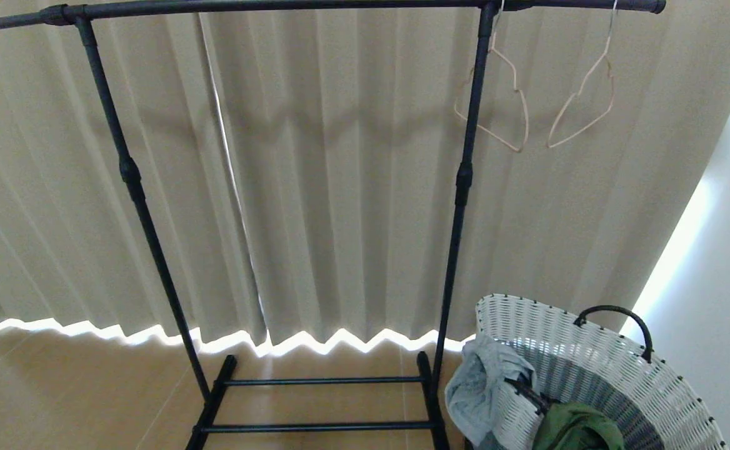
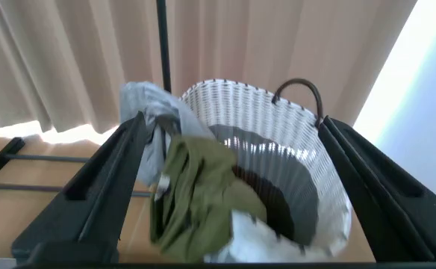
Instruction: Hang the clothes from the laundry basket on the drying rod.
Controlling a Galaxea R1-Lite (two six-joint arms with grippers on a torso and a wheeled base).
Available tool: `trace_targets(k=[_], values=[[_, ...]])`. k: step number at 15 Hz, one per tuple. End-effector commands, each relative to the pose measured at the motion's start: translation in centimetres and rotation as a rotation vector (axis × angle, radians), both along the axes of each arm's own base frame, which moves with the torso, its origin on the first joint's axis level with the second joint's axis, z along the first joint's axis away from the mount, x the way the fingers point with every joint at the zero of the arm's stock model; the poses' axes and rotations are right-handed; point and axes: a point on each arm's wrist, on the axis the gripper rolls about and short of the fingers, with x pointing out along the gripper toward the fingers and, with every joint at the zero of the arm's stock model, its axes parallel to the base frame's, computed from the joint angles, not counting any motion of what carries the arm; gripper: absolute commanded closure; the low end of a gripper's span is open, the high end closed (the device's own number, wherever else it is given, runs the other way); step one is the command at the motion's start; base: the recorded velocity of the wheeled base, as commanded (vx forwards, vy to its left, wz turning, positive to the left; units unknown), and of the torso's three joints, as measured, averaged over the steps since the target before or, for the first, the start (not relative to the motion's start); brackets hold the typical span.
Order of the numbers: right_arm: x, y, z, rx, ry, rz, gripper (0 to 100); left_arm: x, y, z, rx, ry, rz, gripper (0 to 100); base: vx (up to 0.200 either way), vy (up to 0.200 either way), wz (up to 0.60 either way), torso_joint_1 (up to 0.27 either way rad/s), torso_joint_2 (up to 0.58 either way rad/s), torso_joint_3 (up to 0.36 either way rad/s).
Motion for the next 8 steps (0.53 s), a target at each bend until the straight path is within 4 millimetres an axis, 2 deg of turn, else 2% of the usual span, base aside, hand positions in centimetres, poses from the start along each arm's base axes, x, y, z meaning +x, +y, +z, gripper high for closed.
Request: trace_targets(k=[1,2,8], values=[[0.0,0.0,0.01,0.003,-0.001,0.0,0,0.02,0.0,-0.01,0.0,0.002,0.0,0,0.2,0.0,0.0,-0.007,0.01,0.002],[0.0,0.0,0.01,0.003,-0.001,0.0,0,0.02,0.0,-0.01,0.0,0.002,0.0,0,0.2,0.0,0.0,0.002,0.0,-0.002],[0.04,-0.09,0.05,0.0,-0.013,-0.038,0,0.02,0.0,-0.01,0.0,0.002,0.0,0,0.0,0.0,0.0,0.0,0.0,0.0]])
